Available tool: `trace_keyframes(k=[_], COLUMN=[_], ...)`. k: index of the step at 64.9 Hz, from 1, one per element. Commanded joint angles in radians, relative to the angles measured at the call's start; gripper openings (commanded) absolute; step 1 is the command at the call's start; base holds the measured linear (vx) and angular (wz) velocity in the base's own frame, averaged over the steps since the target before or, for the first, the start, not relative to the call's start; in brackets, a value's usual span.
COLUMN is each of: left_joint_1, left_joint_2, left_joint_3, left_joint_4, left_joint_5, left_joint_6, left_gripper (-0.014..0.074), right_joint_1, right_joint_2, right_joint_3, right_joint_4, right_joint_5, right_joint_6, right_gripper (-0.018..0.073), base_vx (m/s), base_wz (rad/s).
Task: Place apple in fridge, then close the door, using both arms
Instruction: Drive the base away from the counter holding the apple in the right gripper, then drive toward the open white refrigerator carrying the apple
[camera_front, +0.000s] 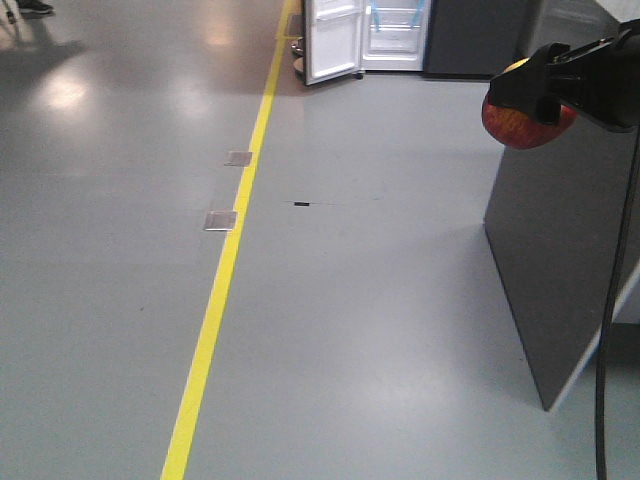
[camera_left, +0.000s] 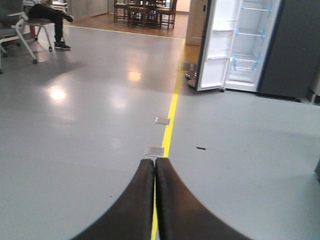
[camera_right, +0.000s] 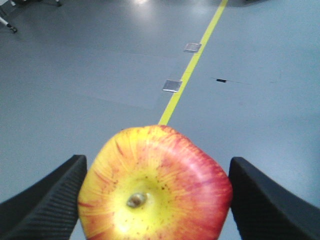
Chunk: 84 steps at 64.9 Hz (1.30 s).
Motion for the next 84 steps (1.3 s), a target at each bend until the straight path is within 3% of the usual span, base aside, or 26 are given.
trace_keyframes(k=[1, 84], left_joint_1=[-0.005, -0.005], left_joint_2=[-0.016, -0.016], left_joint_3=[0.03, 0.03], left_joint_4=[0.001, 0.001], left_joint_5=[-0.073, -0.073], left_joint_6=[-0.003, -0.003], left_gripper=[-0.0005, -0.0005], right_joint_1=[-0.003, -0.003], right_joint_2=[-0.032, -0.032], right_joint_3=[-0.032, -0.032], right_joint_4=[0.032, 0.031], right_joint_5=[-0.058, -0.059], right_joint_6=[-0.011, -0.011], right_gripper=[-0.0005, -0.0005], base_vx=[0.14, 0.23], base_wz=[0.28, 0.05])
